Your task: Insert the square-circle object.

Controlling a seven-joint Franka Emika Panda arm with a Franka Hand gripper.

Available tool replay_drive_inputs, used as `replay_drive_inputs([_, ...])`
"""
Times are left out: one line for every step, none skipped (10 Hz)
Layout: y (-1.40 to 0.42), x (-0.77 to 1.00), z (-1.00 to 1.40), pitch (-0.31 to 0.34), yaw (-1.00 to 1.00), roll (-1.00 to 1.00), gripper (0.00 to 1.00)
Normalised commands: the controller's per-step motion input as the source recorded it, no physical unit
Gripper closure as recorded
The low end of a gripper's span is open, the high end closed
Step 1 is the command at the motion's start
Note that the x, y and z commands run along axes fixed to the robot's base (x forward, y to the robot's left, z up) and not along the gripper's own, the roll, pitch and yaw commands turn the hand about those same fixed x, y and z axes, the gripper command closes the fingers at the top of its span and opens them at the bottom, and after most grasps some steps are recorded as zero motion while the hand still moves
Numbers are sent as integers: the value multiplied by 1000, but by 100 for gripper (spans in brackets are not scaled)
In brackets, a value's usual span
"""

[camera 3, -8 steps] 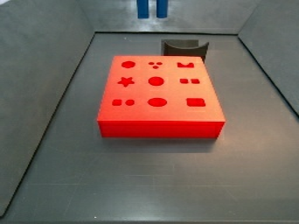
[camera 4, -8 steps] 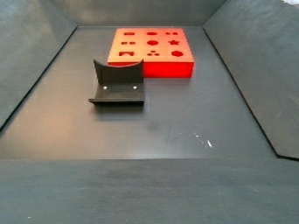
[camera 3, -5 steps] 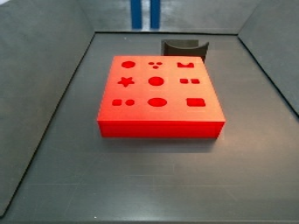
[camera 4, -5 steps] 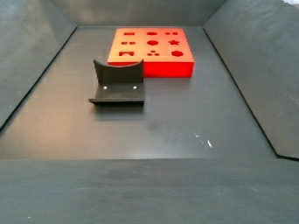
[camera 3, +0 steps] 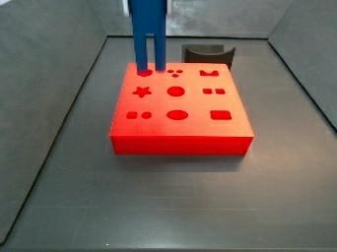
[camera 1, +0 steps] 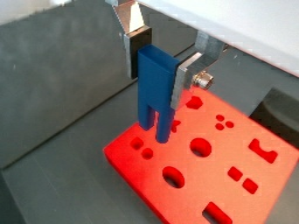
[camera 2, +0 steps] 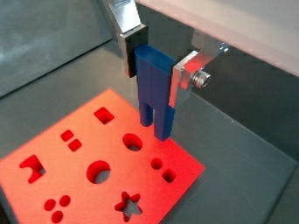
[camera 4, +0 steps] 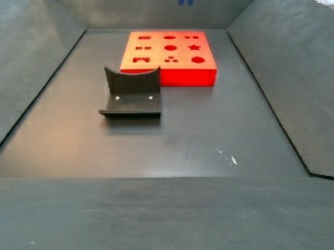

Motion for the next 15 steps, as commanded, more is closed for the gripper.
replay_drive_inputs([20,114,-740,-50,34,23,100])
replay_drive_inputs([37,57,-780,-23,0,77,100])
replay_drive_inputs([14,0,-766,-40,0,94,100])
replay_drive_inputs([3,0,-711,-54,0,93,100])
replay_drive_inputs([0,-94,-577,-90,0,69,100])
replay_drive_inputs([0,-149,-491,-84,0,77,100])
replay_drive_inputs([34,-177,-474,-83,0,43,100])
replay_drive_inputs([60,-317,-389,-106,0,0,100])
replay_drive_inputs([0,-226,-46,-89,17,-39,100])
replay_drive_inputs([0,-223,34,-69,9,-133,100])
replay_drive_inputs([0,-86,0,-147,43,-136,100])
replay_drive_inputs([0,-40,0,-130,9,-30,100])
replay_drive_inputs([0,0,-83,-134,37,-9,100])
replay_drive_inputs([0,0,-103,-116,34,-17,100])
replay_drive_inputs([0,0,-174,-126,29,0,100])
